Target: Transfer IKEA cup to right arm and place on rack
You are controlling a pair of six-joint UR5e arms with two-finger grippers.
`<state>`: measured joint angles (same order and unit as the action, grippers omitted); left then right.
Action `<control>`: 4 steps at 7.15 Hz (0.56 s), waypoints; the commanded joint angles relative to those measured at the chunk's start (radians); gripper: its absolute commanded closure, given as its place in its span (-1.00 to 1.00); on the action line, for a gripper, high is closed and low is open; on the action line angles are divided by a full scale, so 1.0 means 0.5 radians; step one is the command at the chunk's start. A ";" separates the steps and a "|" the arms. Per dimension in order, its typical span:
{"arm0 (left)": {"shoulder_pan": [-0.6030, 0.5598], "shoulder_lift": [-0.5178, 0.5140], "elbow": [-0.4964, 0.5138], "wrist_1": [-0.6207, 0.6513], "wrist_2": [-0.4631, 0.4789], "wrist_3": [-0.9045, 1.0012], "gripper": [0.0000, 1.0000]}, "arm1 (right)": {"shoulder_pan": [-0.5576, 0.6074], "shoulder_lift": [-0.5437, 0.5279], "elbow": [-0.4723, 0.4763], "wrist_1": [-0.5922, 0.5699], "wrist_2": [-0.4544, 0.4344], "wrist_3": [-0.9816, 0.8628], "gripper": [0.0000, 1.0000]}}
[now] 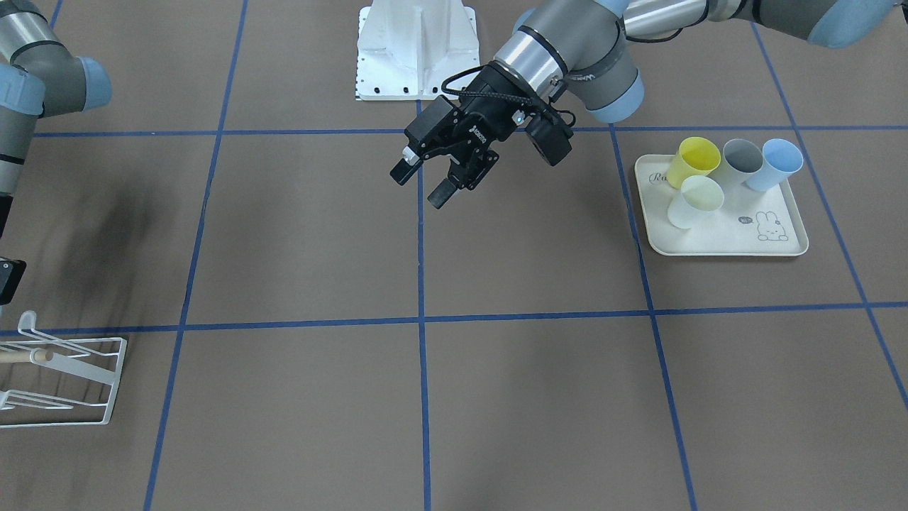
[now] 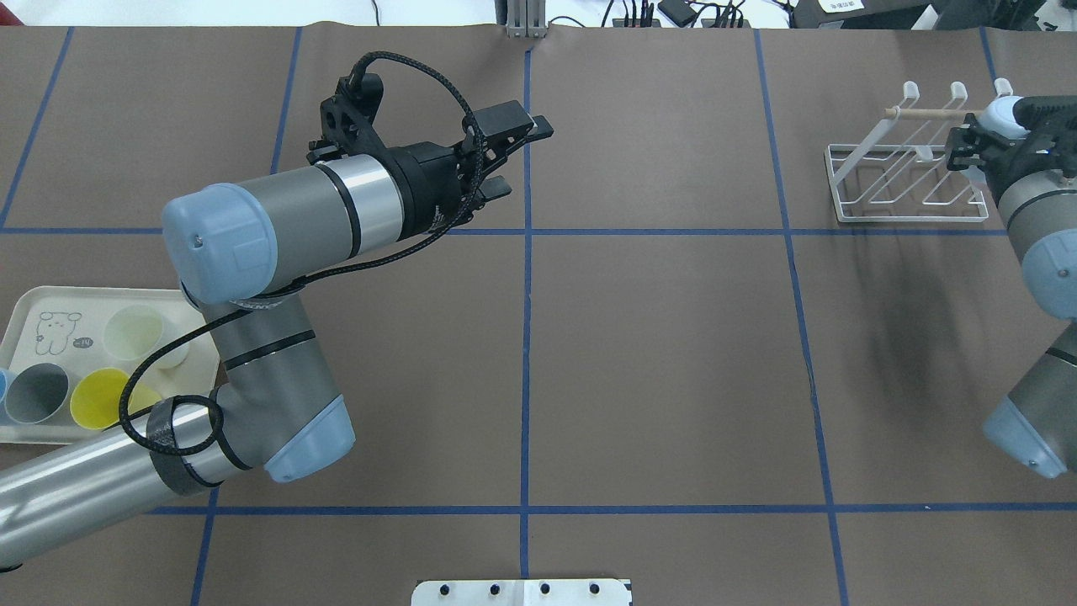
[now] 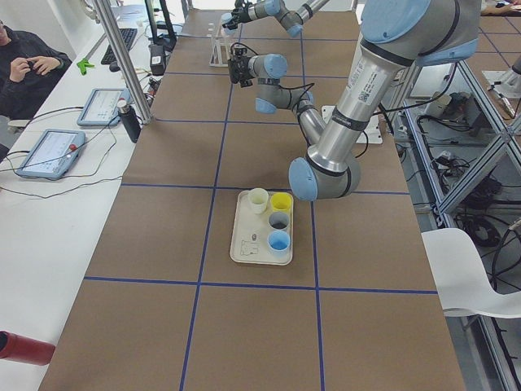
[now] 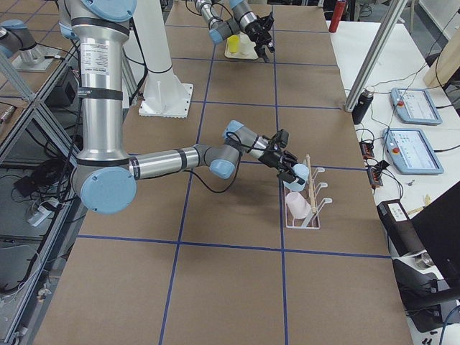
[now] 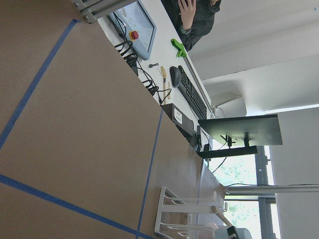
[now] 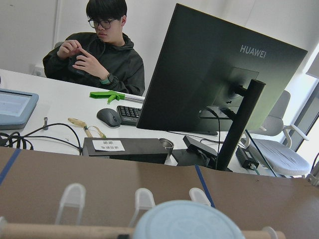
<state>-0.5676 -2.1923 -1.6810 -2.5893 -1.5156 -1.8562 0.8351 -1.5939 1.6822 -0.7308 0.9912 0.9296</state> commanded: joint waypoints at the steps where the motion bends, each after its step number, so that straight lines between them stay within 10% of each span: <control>1: 0.000 0.000 0.003 -0.003 0.000 -0.003 -0.98 | -0.001 0.006 -0.023 0.001 0.003 0.000 1.00; 3: 0.000 0.000 0.006 -0.003 0.000 -0.003 -0.98 | -0.001 0.012 -0.039 0.001 0.006 0.000 1.00; 4: 0.000 0.000 0.006 -0.003 0.000 -0.003 -0.98 | -0.001 0.019 -0.039 0.001 0.006 0.000 0.20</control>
<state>-0.5676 -2.1921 -1.6787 -2.5909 -1.5156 -1.8576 0.8345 -1.5872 1.6640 -0.7302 0.9935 0.9296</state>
